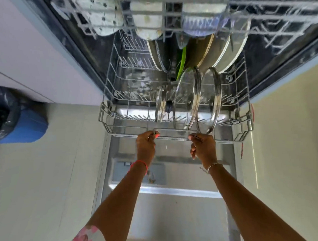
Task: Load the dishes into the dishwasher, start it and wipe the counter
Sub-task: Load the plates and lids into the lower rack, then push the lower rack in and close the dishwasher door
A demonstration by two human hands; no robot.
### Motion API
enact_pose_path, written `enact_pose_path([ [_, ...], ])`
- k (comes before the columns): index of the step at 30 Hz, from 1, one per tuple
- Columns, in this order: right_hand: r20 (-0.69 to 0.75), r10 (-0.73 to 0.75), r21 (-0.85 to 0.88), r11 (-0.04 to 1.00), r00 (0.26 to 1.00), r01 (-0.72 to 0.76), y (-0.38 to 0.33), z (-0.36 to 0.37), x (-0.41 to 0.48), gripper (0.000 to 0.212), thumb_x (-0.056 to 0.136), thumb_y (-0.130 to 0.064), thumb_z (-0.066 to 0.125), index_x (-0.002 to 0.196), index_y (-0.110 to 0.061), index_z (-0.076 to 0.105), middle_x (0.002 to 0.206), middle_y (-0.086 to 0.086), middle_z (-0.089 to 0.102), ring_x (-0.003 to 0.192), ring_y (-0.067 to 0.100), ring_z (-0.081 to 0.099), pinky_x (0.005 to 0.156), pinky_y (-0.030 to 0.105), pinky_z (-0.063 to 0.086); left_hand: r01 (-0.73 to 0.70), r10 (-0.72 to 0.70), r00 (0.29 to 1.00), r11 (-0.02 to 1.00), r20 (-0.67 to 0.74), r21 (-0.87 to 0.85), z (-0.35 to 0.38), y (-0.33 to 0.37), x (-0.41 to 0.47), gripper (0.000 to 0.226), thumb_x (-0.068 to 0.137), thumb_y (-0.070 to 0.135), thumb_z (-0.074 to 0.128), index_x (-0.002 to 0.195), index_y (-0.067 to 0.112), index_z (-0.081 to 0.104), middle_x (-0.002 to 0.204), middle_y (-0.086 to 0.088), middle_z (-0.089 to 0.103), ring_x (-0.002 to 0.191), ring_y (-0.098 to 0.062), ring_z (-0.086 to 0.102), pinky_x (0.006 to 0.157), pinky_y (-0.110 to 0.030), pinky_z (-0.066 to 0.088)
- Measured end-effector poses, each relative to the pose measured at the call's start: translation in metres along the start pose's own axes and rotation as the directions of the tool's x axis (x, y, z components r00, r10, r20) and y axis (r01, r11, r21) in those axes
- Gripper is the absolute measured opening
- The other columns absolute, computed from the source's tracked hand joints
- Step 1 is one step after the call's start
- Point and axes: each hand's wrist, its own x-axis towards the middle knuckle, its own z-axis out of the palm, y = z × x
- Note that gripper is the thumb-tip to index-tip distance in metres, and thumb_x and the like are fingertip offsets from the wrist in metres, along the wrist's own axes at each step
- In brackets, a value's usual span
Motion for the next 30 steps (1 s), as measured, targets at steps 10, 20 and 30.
enact_pose_path([
  [10, 0.000, -0.100, -0.016, 0.995, 0.995, 0.100, -0.057, 0.018, 0.092, 0.008, 0.088, 0.000, 0.057, 0.084, 0.007, 0.059, 0.040, 0.003, 0.040, 0.026, 0.011, 0.039, 0.027, 0.017, 0.032, -0.088, 0.084, 0.996, 0.979, 0.028, 0.182, 0.033, 0.034, 0.099, 0.019, 0.088, 0.002, 0.054, 0.095, 0.001, 0.071, 0.072, -0.017, 0.065, 0.054, -0.011, 0.048, 0.058, -0.024, 0.034],
  [20, 0.022, -0.140, -0.038, 0.989, 0.990, 0.141, -0.085, 0.026, 0.126, 0.015, 0.089, -0.003, 0.058, 0.089, 0.012, 0.062, 0.031, -0.005, 0.039, 0.024, 0.011, 0.035, 0.028, 0.017, 0.032, -0.185, 0.170, 0.982, 0.951, 0.080, 0.246, 0.042, 0.059, 0.138, 0.022, 0.090, -0.002, 0.046, 0.089, -0.006, 0.068, 0.093, -0.024, 0.070, 0.073, -0.039, 0.063, 0.055, -0.026, 0.039],
  [30, -0.038, -0.218, -0.233, 0.951, 0.975, 0.203, -0.086, 0.027, 0.125, 0.023, 0.085, -0.006, 0.064, 0.096, 0.014, 0.062, 0.037, -0.005, 0.051, 0.026, 0.005, 0.042, 0.031, 0.020, 0.040, -0.053, 0.041, 0.984, 0.996, 0.171, 0.070, 0.036, 0.073, 0.119, 0.021, 0.091, 0.009, 0.056, 0.111, 0.004, 0.060, 0.095, -0.009, 0.062, 0.067, -0.015, 0.055, 0.057, -0.026, 0.047],
])
